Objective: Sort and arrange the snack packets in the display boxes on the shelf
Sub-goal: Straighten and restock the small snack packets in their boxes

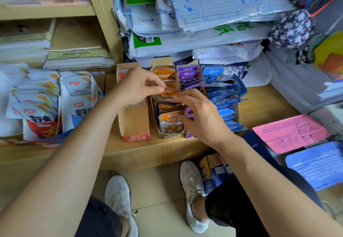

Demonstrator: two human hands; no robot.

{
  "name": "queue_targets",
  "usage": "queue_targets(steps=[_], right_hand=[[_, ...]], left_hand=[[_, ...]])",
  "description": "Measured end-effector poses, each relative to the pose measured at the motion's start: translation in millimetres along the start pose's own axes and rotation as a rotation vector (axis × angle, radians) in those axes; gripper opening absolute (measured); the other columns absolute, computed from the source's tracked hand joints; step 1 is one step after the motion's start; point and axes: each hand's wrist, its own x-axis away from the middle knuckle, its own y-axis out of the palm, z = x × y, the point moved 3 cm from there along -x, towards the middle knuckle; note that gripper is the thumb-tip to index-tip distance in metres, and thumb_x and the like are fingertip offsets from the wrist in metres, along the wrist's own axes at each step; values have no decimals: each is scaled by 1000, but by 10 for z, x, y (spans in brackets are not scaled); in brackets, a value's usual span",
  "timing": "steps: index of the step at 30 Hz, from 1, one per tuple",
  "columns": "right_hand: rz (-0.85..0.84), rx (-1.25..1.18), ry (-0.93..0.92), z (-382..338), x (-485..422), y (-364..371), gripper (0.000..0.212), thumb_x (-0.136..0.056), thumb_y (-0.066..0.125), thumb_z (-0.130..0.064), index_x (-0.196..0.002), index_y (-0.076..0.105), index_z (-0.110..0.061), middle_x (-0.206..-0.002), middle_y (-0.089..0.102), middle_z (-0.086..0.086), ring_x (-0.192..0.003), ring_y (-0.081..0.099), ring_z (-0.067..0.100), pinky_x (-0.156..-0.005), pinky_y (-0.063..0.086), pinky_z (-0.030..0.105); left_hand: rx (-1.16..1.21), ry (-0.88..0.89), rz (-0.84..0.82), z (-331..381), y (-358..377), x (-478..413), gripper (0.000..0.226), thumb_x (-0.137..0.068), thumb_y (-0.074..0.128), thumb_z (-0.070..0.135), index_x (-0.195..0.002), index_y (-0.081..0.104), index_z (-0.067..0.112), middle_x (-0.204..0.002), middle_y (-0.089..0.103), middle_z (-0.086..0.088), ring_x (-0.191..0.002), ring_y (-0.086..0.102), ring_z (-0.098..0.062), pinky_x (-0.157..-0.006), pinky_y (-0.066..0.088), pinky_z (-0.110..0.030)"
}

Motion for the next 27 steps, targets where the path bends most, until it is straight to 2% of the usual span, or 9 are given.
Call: queue_targets(steps=[3,7,9,12,15,18,21,24,27], right_hand=[[30,-18,54,11,-38,20,46,-83,79,-13,-125,59,-18,-147,39,-4,-118,57,15,-93,56,31],[-5,-89,110,20,-71,38,56,-85,77,-17,-132,47,-26,-132,59,-8,-115,57,7,-94,55,35],[-45,-82,93,24,-76,28,58,-87,74,-17,-137,48,-29,-129,61,-9,-117,57,7,-97,54,33],[-81,-43,43,30,-62,19,52,-88,73,-16,-138,57,-22,-127,60,-7,-115,58,9,-99,52,28],[-92,-60,37,58,-33,17,48,-88,72,-16,-135,62,-17,-122,60,-8,-111,59,7,-97,50,19],[-94,-60,35,72,-14,1,47,-87,73,-17,-134,63,-18,-119,58,-12,-108,58,4,-93,44,9],[-92,-69,48,88,-8,-5,47,-88,74,-19,-134,63,-20,-121,60,-10,-108,59,5,-93,49,14],[-89,-78,58,102,3,-10,47,-87,75,-19,-133,63,-20,-122,61,-9,-109,60,6,-94,52,19],[-92,-75,70,116,8,-21,48,-87,74,-22,-134,63,-22,-121,61,-11,-109,60,6,-94,54,24]], left_hand=[[42,1,-104,-3,62,11,18,-87,77,19,-97,77,33,-90,73,20,-89,68,3,-90,54,-27],[106,-55,-171,-27,-1,45,14,-93,70,24,-100,76,35,-84,72,28,-87,68,8,-81,52,-23],[124,-82,-55,-55,-65,53,20,-98,64,24,-114,73,28,-92,73,20,-85,70,1,-82,57,-32],[-165,-26,123,-97,-123,40,29,-96,65,22,-122,69,34,-99,61,10,-91,55,-6,-88,50,-38],[-460,-17,-18,-117,-32,47,37,-99,57,27,-130,60,47,-105,42,7,-106,33,-12,-96,40,-42],[-588,3,-72,-122,20,54,31,-102,47,32,-117,68,50,-102,36,7,-105,29,-15,-99,35,-45],[-615,23,-71,-122,29,66,28,-101,47,33,-107,72,44,-101,37,6,-102,26,-13,-95,34,-43],[-553,32,-75,-138,1,108,24,-96,55,26,-103,73,41,-101,38,6,-109,35,-16,-87,38,-38],[-576,32,-131,-191,-16,173,36,-95,54,24,-121,66,46,-107,36,8,-112,34,-15,-90,42,-41]])
